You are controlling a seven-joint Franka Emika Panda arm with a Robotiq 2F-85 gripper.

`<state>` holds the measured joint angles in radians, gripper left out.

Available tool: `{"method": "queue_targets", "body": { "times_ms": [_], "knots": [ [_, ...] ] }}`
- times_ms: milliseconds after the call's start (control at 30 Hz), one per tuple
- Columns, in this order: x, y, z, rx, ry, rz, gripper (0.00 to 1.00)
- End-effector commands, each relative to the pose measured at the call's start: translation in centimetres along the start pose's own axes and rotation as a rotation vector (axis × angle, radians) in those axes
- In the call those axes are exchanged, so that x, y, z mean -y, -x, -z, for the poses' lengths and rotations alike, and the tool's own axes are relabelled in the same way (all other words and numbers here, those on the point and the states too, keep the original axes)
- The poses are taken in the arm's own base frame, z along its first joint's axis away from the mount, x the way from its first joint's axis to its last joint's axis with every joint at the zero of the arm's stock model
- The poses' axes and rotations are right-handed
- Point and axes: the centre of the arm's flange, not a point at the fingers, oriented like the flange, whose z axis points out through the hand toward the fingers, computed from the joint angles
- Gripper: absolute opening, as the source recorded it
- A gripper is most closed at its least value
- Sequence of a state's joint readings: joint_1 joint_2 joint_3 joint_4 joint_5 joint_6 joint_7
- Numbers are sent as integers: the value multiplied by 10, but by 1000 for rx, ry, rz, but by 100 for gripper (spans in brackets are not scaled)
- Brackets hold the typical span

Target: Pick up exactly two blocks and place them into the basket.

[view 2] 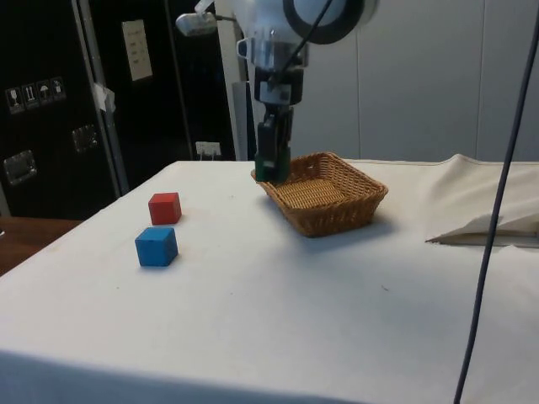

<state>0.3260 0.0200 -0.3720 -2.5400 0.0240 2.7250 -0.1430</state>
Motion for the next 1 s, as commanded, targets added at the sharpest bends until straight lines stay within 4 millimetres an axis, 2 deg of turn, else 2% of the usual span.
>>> {"method": "queue_targets", "body": {
  "times_ms": [0, 133, 167, 267, 467, 500, 667, 767, 800, 967],
  "knots": [
    [-7, 3, 2, -4, 15, 3, 1],
    [-19, 11, 6, -11, 24, 5, 1],
    [-16, 10, 6, -7, 12, 3, 1],
    [-27, 15, 7, -14, 32, 6, 1],
    [-45, 27, 2, -15, 48, 11, 1],
    [-41, 25, 3, -7, 35, 7, 1],
    [-60, 41, -7, -13, 53, 10, 1],
    [-66, 50, -14, -10, 55, 10, 1],
    [-63, 48, -12, -2, 48, 8, 1],
    [-74, 72, -29, 0, 62, 8, 1]
  ]
}}
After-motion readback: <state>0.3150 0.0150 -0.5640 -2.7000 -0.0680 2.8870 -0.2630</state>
